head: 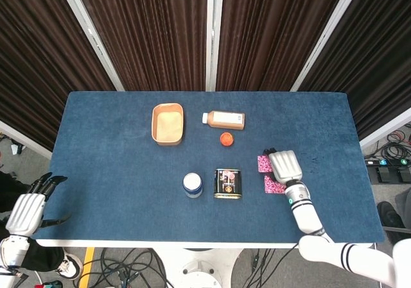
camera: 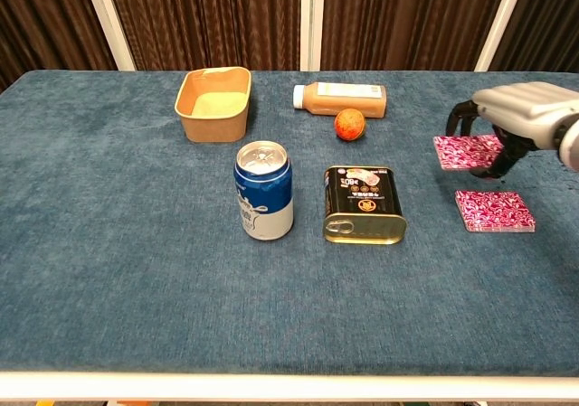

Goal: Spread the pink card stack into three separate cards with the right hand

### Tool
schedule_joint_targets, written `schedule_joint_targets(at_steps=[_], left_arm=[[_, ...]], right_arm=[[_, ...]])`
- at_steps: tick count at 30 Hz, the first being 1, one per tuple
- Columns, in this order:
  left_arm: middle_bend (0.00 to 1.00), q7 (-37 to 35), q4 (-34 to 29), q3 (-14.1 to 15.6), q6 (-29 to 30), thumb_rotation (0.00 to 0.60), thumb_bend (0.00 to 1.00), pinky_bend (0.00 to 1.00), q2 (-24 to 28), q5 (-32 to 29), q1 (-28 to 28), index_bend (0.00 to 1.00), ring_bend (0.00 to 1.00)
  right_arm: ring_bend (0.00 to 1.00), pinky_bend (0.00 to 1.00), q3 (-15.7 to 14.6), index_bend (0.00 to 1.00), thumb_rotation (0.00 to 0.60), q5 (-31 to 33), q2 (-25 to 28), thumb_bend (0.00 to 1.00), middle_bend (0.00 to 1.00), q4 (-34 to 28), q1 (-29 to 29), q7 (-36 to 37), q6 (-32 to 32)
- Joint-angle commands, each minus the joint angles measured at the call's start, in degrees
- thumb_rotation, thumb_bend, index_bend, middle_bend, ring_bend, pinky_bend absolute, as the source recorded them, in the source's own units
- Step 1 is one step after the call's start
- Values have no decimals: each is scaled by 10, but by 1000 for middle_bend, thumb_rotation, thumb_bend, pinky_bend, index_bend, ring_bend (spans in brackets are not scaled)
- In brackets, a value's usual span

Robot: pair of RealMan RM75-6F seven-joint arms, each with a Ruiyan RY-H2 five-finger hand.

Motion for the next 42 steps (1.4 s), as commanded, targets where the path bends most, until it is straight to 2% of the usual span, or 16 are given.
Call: schedule_joint_targets(at_steps=[1, 13, 22, 30, 36, 42], left_arm=[[160, 0, 1, 0, 0, 600, 0, 158, 0, 0, 0, 176, 65], [161, -10, 8, -1, -1, 600, 0, 158, 0, -5, 1, 176, 65], [160, -18, 14, -1, -2, 600, 0, 158, 1, -6, 3, 176, 65], [160, -17, 14, -1, -1, 600, 0, 158, 1, -5, 4, 176, 65], [161, -16, 14, 0, -2, 600, 0, 158, 0, -4, 4, 176, 65], [160, -15, 14, 0, -2, 600, 0, 158, 0, -4, 3, 176, 66]], right_arm=[[744, 821, 7, 407, 600, 15, -26, 284, 368, 36, 23, -16, -19], [744, 821, 11, 407, 600, 32, -92, 283, 357, 120, 59, -18, -48], [744, 821, 6, 388, 600, 40, -106, 281, 312, 144, 66, -19, -62], [744, 821, 7, 233, 600, 54, -93, 229, 192, 126, 70, -21, -71], [744, 821, 7, 226, 600, 51, -72, 225, 185, 97, 67, -15, -59], [744, 820, 3, 225, 600, 37, -21, 226, 191, 29, 47, -1, -29]])
